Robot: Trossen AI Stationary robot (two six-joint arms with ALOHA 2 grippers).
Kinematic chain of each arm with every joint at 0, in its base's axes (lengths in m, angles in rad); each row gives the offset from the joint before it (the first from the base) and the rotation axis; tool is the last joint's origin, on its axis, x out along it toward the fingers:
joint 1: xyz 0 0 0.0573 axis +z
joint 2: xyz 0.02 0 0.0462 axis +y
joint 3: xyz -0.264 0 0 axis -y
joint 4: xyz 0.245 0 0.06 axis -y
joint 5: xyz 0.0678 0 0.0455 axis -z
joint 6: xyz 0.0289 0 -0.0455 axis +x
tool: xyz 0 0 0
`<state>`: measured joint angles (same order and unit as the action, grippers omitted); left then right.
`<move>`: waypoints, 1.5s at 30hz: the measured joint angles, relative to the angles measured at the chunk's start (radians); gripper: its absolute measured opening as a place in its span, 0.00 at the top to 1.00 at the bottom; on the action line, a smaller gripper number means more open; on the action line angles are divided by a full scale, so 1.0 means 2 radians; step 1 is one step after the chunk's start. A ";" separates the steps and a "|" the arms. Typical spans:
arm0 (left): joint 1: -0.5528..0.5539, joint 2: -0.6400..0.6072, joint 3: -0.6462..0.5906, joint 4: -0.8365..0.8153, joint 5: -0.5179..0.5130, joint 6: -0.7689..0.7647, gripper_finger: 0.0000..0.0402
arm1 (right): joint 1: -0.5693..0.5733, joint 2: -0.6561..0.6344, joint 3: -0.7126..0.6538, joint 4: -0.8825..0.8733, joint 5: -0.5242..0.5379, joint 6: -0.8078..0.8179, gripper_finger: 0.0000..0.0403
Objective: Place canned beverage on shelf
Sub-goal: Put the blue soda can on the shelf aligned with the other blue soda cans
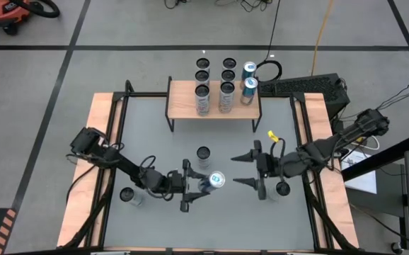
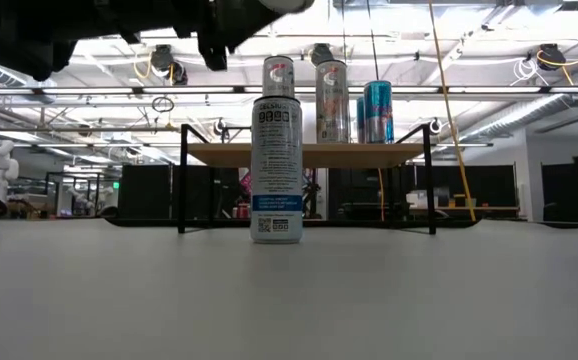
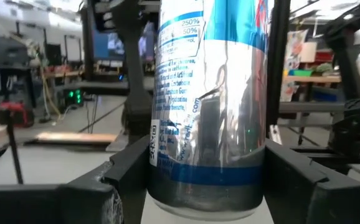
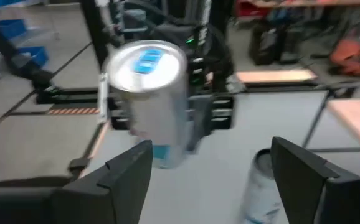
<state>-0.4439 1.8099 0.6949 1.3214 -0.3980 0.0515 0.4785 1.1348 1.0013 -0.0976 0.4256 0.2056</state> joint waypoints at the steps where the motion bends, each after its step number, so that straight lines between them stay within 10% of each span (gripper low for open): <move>1: 0.002 0.000 0.000 -0.005 0.000 -0.005 0.39 | -0.001 0.005 0.002 0.000 -0.007 0.005 0.35; 17: 0.007 0.000 0.000 -0.011 0.000 -0.010 0.39 | -0.015 0.119 0.135 -0.062 -0.041 -0.030 0.23; 45: 0.005 0.000 0.000 -0.011 0.013 -0.010 0.39 | -0.020 0.174 0.239 -0.183 -0.046 -0.036 0.42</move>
<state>-0.4332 1.8099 0.6956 1.2988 -0.3714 0.0309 0.4394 1.4822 1.4803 -0.4646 0.3340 0.1345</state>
